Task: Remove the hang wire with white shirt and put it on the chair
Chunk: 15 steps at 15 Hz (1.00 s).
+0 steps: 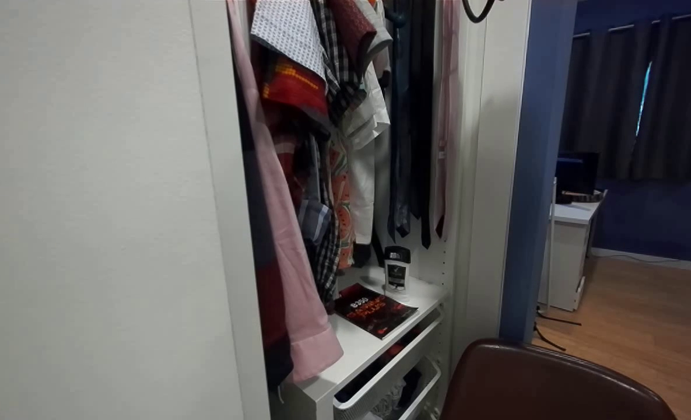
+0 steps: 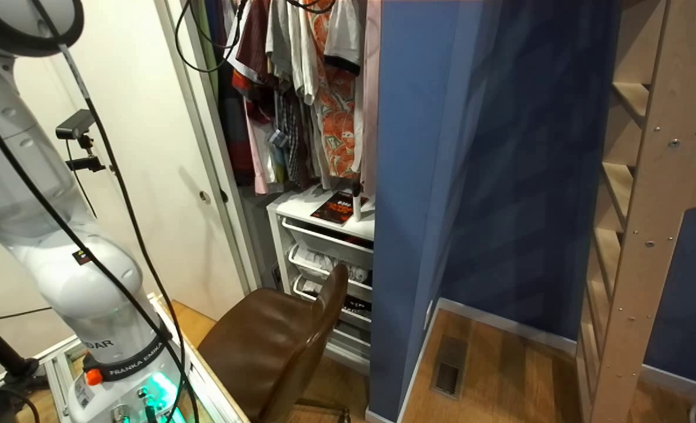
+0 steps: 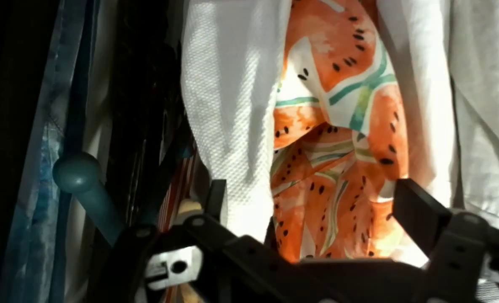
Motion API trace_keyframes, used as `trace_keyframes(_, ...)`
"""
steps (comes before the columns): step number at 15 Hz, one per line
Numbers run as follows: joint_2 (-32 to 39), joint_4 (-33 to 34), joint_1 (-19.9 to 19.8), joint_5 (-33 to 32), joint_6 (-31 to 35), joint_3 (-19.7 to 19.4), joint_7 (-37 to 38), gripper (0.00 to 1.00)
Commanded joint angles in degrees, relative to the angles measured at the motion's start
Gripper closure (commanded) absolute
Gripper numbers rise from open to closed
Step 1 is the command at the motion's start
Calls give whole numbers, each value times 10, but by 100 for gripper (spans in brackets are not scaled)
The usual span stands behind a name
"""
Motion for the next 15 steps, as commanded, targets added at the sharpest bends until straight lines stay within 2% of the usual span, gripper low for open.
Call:
trace_keyframes(1, 34, 39, -16, -42, 44, -6, 35, 0)
trace_keyframes(4, 67, 81, -21, -49, 68, -11, 31, 0)
trace_keyframes(9, 117, 147, -13, -12, 43, -2, 10, 0)
trace_keyframes(13, 157, 189, -9, -15, 49, 3, 11, 0)
trace_keyframes(14, 164, 195, -10, -15, 54, 5, 10, 1)
trace_keyframes(15, 173, 204, -10, -16, 55, 6, 11, 7)
